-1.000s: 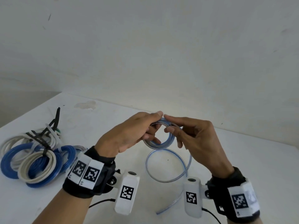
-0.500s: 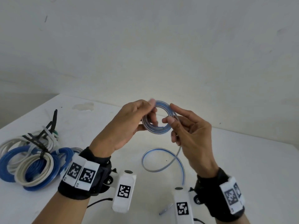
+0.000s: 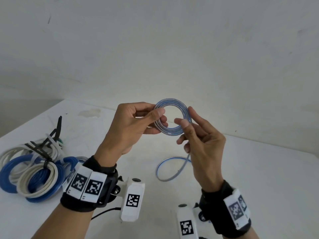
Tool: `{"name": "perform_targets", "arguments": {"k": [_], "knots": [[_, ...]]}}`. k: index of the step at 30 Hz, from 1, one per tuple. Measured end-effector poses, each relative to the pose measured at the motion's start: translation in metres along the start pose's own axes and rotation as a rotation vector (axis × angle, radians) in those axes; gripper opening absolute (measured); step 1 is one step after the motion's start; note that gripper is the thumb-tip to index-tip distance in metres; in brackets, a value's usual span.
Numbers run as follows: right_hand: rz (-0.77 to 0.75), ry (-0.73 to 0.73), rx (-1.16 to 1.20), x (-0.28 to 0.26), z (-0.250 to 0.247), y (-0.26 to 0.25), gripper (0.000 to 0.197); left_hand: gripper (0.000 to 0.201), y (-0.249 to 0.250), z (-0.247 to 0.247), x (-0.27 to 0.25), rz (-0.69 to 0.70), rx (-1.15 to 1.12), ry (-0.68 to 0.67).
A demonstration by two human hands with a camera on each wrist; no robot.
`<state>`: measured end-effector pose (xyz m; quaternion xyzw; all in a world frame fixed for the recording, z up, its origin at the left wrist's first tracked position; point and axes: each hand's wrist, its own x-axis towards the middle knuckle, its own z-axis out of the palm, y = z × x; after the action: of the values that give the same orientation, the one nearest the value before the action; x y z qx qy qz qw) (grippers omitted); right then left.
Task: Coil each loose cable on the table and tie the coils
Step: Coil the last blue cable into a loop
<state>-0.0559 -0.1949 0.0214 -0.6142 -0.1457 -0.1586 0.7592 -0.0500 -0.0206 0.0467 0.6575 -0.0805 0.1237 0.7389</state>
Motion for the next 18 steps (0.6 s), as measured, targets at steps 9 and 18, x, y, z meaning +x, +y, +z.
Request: {"name": "perform_targets", "arguments": {"k": [9,18], "knots": [[0.054,-0.363,-0.224,0.018,-0.033,-0.01,0.031,0.032,0.002,-0.01,-0.001,-0.113,0.13,-0.264],[-0.008,-0.337,-0.338,0.021,-0.038,-0.008,0.026,0.012,0.002,-0.013,-0.003,-0.105,0.366,-0.318]]}}
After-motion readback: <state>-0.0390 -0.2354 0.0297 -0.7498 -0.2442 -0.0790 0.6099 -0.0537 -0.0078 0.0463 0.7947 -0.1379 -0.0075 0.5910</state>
